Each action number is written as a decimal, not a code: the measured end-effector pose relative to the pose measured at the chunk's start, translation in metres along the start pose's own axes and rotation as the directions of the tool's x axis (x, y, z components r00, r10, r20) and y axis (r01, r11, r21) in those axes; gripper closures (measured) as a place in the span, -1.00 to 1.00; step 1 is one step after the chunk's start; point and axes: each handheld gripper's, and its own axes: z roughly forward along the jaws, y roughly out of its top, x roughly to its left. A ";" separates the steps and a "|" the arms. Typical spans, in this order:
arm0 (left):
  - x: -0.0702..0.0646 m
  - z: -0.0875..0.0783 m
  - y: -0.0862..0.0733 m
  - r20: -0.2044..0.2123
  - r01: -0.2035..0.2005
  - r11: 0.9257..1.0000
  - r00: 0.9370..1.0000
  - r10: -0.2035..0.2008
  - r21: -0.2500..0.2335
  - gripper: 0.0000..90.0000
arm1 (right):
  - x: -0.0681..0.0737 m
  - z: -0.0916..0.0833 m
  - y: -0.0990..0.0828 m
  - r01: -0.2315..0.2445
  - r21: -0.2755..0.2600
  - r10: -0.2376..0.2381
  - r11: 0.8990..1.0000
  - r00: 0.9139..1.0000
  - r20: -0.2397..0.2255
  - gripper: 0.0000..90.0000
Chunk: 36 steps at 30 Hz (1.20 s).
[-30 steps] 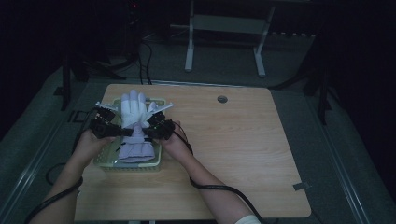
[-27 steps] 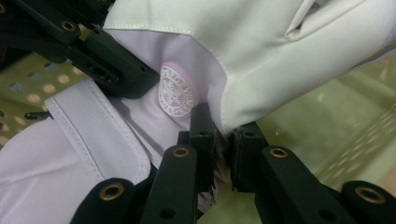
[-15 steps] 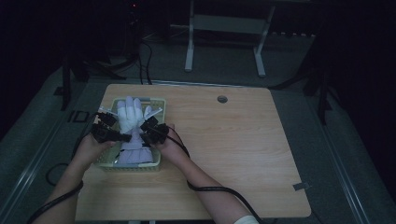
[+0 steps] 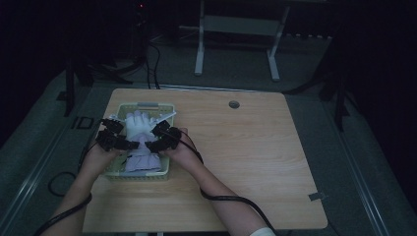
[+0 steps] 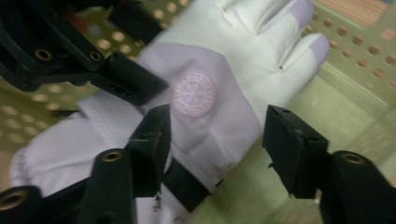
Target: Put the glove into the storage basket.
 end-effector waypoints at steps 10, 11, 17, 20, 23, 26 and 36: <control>-0.011 -0.013 -0.004 0.034 -0.020 0.988 0.999 0.026 -0.150 -0.70 | -0.007 -0.021 0.000 0.013 -0.030 -0.016 0.999 0.995 -0.096 -0.62; -0.012 -0.013 -0.004 0.039 -0.014 0.988 0.999 0.021 -0.154 -0.70 | -0.009 -0.024 -0.001 0.013 -0.038 -0.017 0.999 0.995 -0.101 -0.62; -0.022 -0.018 -0.005 0.057 -0.025 0.983 0.998 0.035 -0.180 -0.70 | -0.015 -0.036 -0.006 0.035 -0.058 -0.041 0.998 0.993 -0.108 -0.65; -0.026 -0.019 -0.004 0.062 -0.032 0.982 0.997 0.044 -0.185 -0.70 | -0.016 -0.042 -0.008 0.049 -0.067 -0.056 0.997 0.992 -0.109 -0.65; -0.036 -0.023 -0.003 0.089 -0.012 0.976 0.996 0.032 -0.218 -0.72 | -0.017 -0.050 -0.011 0.082 -0.064 -0.089 0.995 0.990 -0.111 -0.67; -0.047 -0.026 -0.003 0.092 -0.012 0.971 0.995 0.035 -0.239 -1.00 | -0.020 -0.058 -0.015 0.104 -0.070 -0.111 0.992 0.988 -0.106 -0.68; -0.072 -0.022 0.004 0.128 -0.021 0.962 0.990 0.057 -0.273 -1.00 | -0.030 -0.083 -0.028 0.119 -0.077 -0.126 0.990 0.987 -0.101 -0.68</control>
